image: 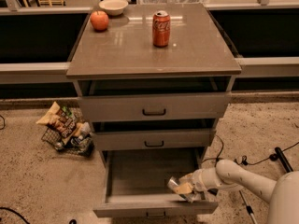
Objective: Place redbull can into bottom drawer
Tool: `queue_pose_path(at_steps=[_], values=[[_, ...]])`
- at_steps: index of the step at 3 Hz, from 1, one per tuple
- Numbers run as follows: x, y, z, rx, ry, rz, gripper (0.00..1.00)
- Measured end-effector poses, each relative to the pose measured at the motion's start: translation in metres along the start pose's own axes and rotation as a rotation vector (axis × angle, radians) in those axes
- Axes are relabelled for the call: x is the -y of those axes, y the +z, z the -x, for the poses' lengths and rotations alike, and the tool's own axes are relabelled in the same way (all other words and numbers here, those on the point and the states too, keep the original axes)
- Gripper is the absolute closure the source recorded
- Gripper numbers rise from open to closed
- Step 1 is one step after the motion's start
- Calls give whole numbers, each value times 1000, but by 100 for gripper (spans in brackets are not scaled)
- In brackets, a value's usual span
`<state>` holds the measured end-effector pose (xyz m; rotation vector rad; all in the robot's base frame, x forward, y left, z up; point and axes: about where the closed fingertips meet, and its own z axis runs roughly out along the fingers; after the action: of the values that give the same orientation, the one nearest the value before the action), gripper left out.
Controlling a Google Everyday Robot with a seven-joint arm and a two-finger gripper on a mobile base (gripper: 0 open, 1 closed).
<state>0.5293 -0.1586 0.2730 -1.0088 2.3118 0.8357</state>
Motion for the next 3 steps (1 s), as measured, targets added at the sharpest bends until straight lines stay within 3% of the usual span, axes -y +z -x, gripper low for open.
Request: queue_pose_path(at_steps=[1, 3], values=[[0, 0, 0, 0, 0, 0, 100], [37, 34, 13, 29, -82, -30, 100]])
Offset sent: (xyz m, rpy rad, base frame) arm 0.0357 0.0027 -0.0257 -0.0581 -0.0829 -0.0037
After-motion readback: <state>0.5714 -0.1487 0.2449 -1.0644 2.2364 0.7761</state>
